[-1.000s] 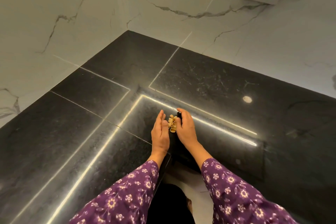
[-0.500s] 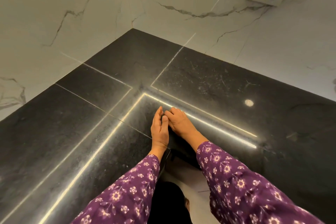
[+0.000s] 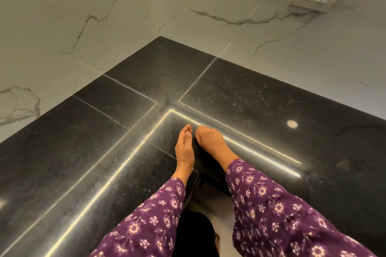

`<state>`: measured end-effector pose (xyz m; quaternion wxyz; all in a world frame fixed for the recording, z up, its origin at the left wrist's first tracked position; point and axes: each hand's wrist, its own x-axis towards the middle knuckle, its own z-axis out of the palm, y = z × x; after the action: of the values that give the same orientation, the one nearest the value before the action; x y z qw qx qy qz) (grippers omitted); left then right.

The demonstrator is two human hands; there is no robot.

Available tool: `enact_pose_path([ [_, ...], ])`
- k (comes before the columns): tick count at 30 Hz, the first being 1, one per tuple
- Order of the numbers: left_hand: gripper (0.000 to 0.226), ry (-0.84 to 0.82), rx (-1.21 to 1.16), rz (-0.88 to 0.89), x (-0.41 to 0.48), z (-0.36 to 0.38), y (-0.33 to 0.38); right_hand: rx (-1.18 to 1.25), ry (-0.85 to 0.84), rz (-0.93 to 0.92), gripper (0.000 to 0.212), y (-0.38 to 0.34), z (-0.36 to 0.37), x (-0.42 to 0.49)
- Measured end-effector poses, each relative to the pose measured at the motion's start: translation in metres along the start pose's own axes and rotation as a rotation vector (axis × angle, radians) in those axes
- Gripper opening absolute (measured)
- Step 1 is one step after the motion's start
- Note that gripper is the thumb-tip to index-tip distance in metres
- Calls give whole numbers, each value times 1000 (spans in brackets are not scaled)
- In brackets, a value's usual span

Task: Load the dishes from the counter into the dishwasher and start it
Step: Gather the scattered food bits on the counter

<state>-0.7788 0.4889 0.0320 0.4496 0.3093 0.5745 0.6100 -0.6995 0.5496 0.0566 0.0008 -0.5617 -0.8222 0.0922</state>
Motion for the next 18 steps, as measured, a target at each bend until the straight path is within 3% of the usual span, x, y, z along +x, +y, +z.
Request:
enact_pose_path([
  [3, 28, 65, -121, -117, 5, 4, 6, 311, 70, 128, 29, 7, -15, -2],
  [7, 39, 91, -353, -273, 0, 16, 23, 810, 241, 302, 40, 21, -29, -5],
  [9, 45, 75, -504, -347, -10, 26, 31, 1265, 220, 408, 38, 21, -39, -11],
  [13, 46, 27, -629, -406, -35, 38, 36, 2088, 28, 570, 33, 16, -54, -36],
  [18, 33, -83, -387, -322, -71, 26, 30, 2695, -379, 486, 29, 16, -37, -97],
])
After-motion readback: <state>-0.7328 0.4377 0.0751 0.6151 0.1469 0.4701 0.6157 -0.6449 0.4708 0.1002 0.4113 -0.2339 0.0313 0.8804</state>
